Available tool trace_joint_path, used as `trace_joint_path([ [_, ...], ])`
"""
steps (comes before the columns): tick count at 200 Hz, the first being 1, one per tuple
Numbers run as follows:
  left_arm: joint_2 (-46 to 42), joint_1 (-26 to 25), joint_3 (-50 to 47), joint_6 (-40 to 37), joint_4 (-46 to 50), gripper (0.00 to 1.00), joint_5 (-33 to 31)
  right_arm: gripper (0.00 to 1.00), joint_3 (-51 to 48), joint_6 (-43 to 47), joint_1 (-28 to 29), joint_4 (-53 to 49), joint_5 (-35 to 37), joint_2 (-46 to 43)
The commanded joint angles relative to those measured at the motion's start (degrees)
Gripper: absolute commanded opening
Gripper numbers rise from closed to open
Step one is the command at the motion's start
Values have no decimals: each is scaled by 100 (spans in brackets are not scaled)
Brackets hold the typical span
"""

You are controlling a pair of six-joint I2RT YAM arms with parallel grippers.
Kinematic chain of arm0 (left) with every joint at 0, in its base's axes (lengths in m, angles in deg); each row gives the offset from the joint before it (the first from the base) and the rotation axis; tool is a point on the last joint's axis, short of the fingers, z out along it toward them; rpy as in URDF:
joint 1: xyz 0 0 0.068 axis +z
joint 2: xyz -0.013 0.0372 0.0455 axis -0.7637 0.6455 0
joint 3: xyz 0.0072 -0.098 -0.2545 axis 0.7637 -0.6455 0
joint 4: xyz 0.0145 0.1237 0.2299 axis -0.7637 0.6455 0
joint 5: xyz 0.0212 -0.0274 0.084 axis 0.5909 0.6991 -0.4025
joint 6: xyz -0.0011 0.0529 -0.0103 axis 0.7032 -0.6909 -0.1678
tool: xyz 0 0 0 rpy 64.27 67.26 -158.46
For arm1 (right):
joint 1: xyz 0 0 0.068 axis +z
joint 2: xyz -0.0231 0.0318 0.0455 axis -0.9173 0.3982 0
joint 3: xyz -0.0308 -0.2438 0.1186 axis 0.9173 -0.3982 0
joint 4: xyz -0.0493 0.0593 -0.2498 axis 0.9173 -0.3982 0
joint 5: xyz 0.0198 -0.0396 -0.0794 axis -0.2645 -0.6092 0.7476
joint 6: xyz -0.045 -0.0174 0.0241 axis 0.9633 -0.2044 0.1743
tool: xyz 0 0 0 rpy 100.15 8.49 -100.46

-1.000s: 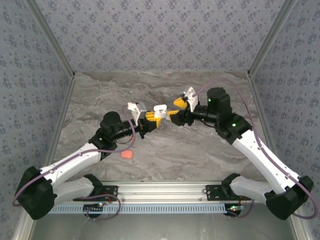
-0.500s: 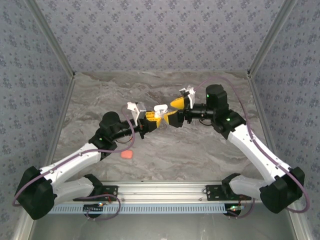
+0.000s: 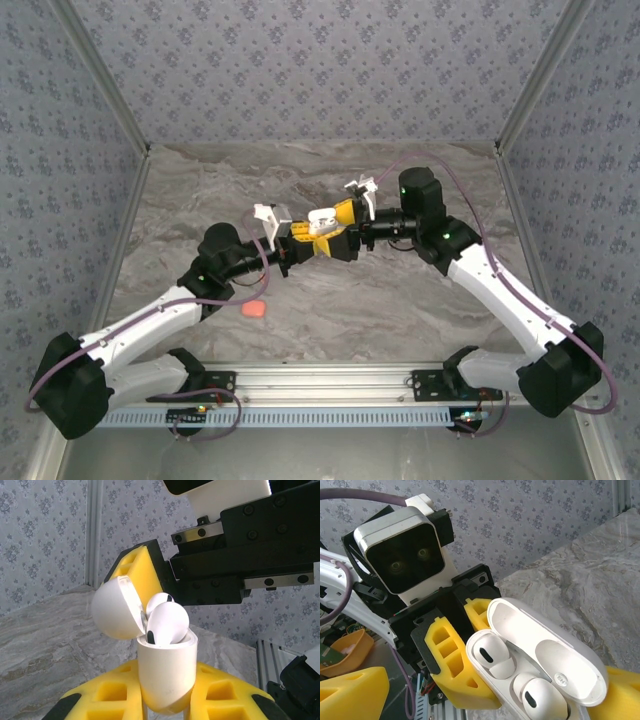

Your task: Insert the wireless bluetooth earbuds into the charging case

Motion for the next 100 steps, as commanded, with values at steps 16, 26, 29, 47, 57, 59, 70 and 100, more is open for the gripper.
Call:
trace_joint_path([
  [16, 84, -25, 242, -14, -76, 0, 56, 99, 66, 263, 55, 127, -31, -449],
  [26, 84, -22, 242, -23, -54, 0, 39, 99, 10, 311, 56, 140, 24, -532],
  [29, 84, -21, 238, -16, -50, 0, 30, 99, -9, 316, 55, 136, 36, -551],
  [47, 82, -24, 229, -31, -36, 0, 8, 99, -86, 333, 47, 114, 131, -635],
  [57, 84, -24, 225, -32, -45, 0, 8, 99, -114, 350, 52, 54, 192, -646],
  [59, 84, -18, 226, -32, -41, 0, 8, 100, -115, 358, 52, 41, 217, -641],
  [70, 76, -23, 236, -31, -36, 0, 8, 100, -107, 406, 52, -103, 350, -642],
  [100, 41, -23, 242, -32, 39, 0, -5, 100, -3, 563, -8, -558, 921, -701],
])
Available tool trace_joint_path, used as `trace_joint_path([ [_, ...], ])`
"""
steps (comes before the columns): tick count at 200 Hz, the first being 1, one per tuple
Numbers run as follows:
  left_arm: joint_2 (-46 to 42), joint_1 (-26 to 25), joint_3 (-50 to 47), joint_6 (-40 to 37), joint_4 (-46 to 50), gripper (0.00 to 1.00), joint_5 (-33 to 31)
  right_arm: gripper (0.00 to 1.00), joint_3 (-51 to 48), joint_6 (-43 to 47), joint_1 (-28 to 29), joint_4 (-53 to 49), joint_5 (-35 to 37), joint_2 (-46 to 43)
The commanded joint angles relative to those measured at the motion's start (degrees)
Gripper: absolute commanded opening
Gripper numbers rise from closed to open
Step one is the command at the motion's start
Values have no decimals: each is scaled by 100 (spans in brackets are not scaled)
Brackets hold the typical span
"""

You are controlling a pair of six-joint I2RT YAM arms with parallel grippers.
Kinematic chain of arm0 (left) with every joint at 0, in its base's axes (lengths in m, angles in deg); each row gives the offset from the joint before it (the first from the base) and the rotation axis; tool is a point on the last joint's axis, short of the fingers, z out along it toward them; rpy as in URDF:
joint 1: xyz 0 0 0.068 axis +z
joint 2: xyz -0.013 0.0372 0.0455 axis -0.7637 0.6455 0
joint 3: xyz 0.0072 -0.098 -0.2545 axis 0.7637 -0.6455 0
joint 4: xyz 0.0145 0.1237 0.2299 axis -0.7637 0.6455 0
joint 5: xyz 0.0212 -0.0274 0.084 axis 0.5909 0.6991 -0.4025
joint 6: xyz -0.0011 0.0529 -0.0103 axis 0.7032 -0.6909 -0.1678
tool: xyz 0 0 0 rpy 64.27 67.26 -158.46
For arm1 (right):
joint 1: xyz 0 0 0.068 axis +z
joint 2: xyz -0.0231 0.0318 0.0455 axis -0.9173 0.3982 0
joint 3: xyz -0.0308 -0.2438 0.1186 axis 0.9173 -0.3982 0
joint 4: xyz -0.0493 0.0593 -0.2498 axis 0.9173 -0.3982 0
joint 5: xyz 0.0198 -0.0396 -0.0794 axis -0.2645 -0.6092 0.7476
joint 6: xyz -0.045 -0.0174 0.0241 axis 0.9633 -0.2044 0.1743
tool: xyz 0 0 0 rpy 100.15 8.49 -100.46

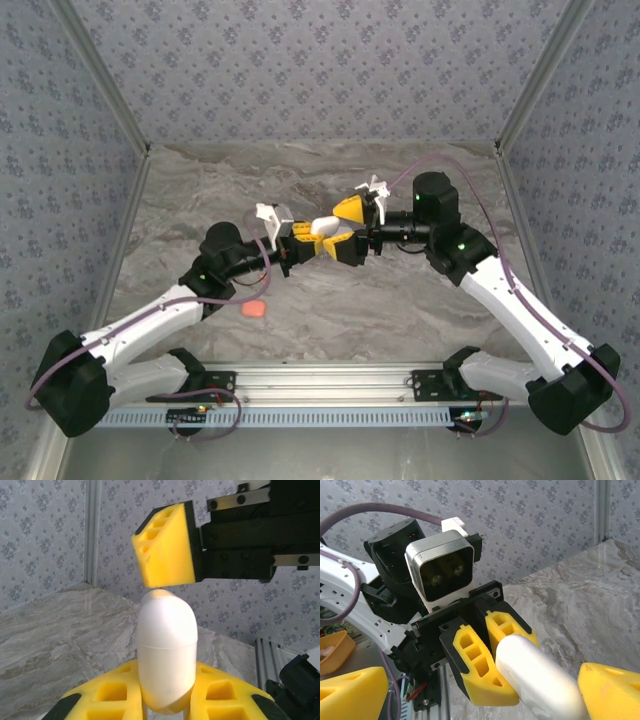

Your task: Insert the wireless bluetooth earbuds into the charging case

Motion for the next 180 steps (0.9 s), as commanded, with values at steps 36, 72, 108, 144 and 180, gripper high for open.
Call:
trace_joint_path([
  [36, -77, 8, 159, 11, 325, 0, -84, 100, -54, 37, -348, -432, 1321, -419],
  [72, 138, 6, 6, 267, 836, 0, -445, 100, -498, -578, -1060, -256, 2269, -859],
  [108, 1054, 2, -10, 909, 883, 0, -728, 100, -967, -1200, -1855, 222, 1643, -1254],
  [144, 2192, 6, 308, 1526, 769, 0, -876, 100, -1006, -1257, -2036, 18, 1603, -1346],
  [180, 3324, 3, 894, 2068, 845, 0, -480, 100, -1015, -1201, -2082, -143, 1722, -1343],
])
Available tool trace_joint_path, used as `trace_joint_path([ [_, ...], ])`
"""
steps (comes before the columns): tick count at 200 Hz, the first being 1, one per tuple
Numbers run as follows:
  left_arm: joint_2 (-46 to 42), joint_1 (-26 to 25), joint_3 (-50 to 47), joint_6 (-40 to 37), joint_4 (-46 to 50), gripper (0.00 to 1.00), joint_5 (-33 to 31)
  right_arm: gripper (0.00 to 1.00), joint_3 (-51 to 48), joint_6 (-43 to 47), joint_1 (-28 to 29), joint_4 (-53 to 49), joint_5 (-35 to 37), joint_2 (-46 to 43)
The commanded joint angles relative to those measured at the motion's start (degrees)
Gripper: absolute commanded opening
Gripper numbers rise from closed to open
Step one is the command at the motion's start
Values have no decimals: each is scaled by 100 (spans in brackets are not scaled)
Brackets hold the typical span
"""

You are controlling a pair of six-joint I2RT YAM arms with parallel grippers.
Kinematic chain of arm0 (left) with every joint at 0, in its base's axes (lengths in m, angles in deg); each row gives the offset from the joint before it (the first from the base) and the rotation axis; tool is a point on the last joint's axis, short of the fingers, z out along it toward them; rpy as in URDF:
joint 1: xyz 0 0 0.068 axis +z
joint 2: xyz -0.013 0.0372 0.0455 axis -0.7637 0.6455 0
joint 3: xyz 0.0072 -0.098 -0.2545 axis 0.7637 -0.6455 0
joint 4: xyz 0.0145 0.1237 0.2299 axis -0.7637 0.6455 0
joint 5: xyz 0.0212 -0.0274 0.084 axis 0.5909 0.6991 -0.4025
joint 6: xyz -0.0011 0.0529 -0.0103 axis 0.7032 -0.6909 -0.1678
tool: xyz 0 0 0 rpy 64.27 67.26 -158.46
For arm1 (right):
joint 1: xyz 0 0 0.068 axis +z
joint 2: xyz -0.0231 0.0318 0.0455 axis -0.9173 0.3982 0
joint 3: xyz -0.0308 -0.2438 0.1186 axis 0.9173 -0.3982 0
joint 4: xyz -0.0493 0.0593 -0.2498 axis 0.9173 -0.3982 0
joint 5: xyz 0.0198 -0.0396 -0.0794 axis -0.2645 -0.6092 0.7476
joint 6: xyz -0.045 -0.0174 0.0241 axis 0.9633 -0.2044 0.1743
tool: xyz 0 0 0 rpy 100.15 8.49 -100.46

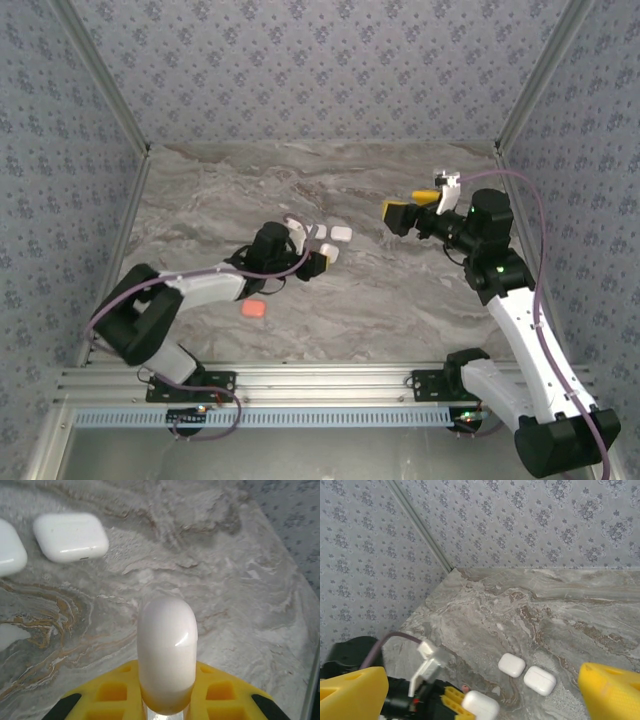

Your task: Insert the wireless bluetooth earbuds into the charging case

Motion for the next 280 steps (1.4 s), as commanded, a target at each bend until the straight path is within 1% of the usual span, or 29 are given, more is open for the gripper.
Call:
trace_joint_path([
  [1, 508, 2, 486, 582, -238, 0, 315, 100, -5, -91, -58, -92, -5, -71],
  [15, 815, 2, 566, 889, -464, 0, 378, 100, -32, -90, -72, -119, 23, -69],
  [52, 1366, 2, 872, 1312, -255, 6, 286, 100, -85, -68, -82, -199, 76, -82],
  [85, 1687, 4, 1009, 1564, -322, 16, 357, 100, -112, -19, -77, -302, 158, -95],
  [116, 1747, 6, 1056, 1543, -112, 30, 247, 100, -147, 7, -82, -360, 217, -121],
  [145, 1576, 3, 1047, 1300, 127, 42, 67, 100, -159, 26, -80, -380, 176, -130],
  [170, 1303, 21, 1101, 964, 607, 47, -217, 100, -168, 36, -66, -334, 70, -176],
  [199, 707, 136, 1018, 662, 1004, 54, -566, 100, -262, 180, -35, -236, 27, -353],
  [217, 208, 233, 996, 430, 1294, 57, -795, 100, -486, 341, 54, 36, -188, -494],
  [233, -281, 336, 987, 218, 1579, 60, -1084, 100, -674, 610, 284, 148, -172, -574],
  [246, -659, 439, 968, 77, 1800, 63, -1337, 100, -795, 995, 608, 139, -48, -583],
  [265, -1225, 647, 879, -19, 1986, 69, -1652, 100, -1060, 1712, 1418, 258, 372, -555],
  [280, -1627, 860, 736, -55, 2005, 72, -1821, 100, -1272, 2357, 2319, 413, 810, -426],
])
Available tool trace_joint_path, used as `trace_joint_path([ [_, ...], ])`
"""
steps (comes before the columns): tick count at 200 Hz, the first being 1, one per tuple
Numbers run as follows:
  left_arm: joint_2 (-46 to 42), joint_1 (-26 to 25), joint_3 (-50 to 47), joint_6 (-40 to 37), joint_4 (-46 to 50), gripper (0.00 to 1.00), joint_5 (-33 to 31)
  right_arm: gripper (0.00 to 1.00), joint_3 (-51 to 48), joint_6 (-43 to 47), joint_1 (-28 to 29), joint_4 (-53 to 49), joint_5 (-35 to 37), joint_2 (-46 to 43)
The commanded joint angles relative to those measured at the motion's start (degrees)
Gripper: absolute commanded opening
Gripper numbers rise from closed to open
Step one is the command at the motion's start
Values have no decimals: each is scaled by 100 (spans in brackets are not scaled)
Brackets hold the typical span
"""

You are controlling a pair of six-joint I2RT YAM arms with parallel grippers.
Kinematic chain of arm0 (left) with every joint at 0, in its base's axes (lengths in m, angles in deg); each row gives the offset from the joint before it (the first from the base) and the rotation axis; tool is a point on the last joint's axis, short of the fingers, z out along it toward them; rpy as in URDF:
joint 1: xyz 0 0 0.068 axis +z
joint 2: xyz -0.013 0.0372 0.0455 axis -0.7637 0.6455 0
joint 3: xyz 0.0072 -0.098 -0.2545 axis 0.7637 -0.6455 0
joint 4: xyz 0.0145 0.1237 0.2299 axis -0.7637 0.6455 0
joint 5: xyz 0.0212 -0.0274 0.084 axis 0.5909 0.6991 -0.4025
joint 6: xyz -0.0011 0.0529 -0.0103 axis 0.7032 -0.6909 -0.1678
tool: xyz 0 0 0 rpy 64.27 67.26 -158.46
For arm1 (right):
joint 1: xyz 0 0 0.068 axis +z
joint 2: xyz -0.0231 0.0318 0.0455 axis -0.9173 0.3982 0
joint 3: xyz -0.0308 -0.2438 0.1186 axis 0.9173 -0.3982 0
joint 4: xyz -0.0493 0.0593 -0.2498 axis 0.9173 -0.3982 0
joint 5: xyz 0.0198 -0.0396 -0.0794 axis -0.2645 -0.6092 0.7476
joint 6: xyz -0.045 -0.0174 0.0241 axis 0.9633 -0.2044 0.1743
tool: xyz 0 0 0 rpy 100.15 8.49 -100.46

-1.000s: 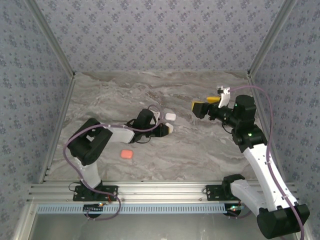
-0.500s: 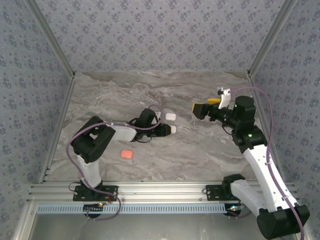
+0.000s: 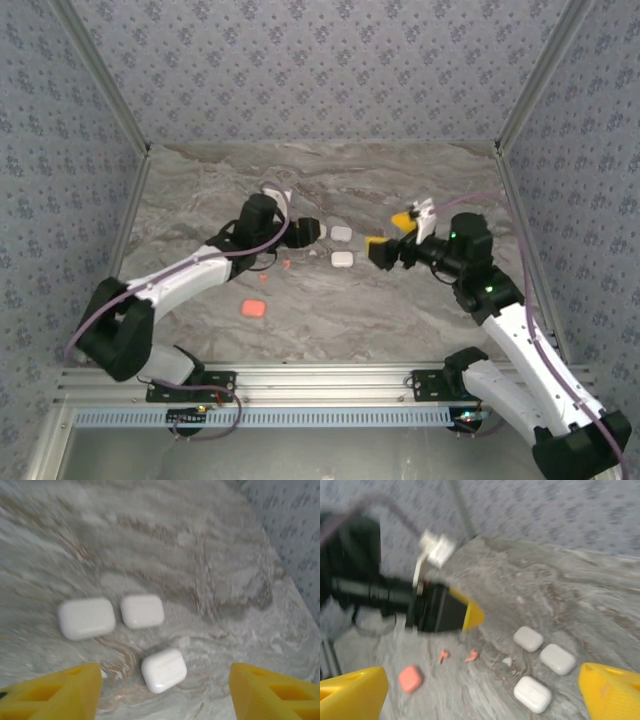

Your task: Insert the wireless bluetooth earbuds into the charging case

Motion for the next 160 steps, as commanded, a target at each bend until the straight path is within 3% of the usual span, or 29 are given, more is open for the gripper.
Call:
trace_joint_path([
  [1, -554, 280, -221, -282, 369, 72, -547, 100, -301, 1237, 1040, 299, 620, 102],
  [29, -1070, 858, -471, -55, 626, 77, -707, 99, -390, 1957, 2275, 643, 1528, 892],
  [80, -1795, 1681, -1370, 562, 467, 80, -664, 100, 97, 2307, 3386, 1538, 2187, 3241],
  [160, -2751, 2513, -1806, 404, 1294, 89, -733, 100, 1225, 2686, 3789, 2267, 1971, 5777],
])
